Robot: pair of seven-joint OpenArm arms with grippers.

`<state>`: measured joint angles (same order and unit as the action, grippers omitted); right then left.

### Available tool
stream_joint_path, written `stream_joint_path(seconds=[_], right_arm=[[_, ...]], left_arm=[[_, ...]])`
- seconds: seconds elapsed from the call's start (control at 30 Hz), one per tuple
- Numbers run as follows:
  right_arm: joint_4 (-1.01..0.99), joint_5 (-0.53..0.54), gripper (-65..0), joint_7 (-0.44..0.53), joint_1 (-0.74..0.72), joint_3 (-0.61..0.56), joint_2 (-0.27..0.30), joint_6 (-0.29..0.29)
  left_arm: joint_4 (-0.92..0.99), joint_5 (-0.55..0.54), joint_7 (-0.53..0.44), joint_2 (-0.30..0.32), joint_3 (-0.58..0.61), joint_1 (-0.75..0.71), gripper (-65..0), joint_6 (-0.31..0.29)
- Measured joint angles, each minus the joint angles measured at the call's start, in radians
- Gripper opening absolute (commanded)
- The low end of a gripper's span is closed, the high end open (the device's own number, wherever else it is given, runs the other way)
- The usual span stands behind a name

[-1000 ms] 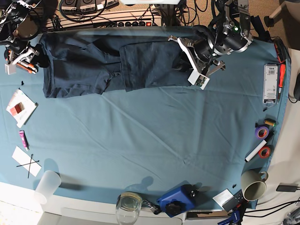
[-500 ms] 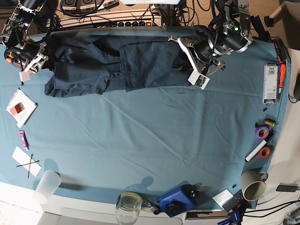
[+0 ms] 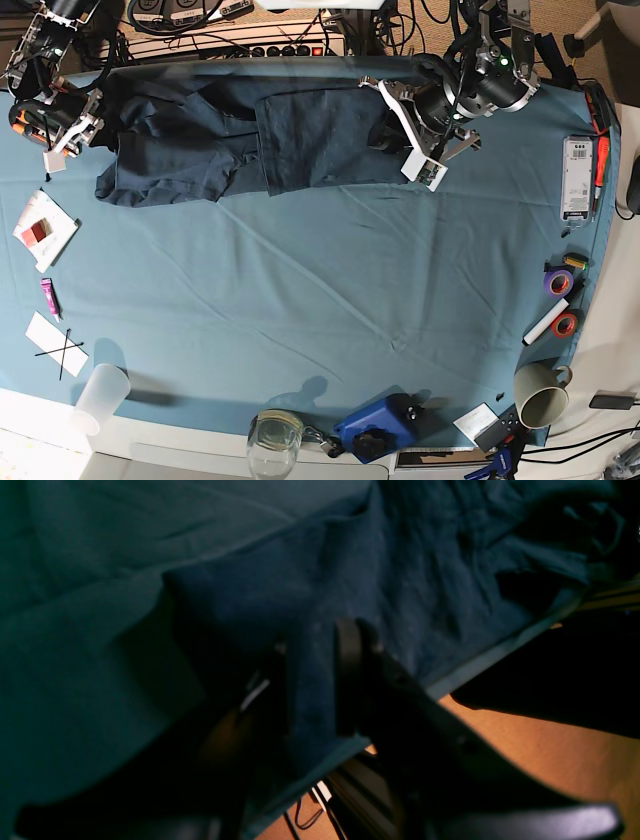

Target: Fold the T-shirt properly

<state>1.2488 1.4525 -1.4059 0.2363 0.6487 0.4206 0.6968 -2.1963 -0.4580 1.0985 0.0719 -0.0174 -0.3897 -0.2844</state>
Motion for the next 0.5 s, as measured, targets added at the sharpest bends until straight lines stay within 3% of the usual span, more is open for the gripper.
stream_joint_path(seconds=[0.4, 0.5], right_arm=[[0.0, -0.002, -31.8, 0.0, -0.016, 0.011, -0.006, 0.0], [0.002, -0.066, -31.8, 0.019, -0.034, -0.044, -0.026, 0.001]], left_arm=[[0.0, 0.0, -0.024, 0.0, 0.0, 0.0, -53.6, 0.0], [0.0, 0.0, -0.037, 0.0, 0.0, 0.002, -53.6, 0.0]])
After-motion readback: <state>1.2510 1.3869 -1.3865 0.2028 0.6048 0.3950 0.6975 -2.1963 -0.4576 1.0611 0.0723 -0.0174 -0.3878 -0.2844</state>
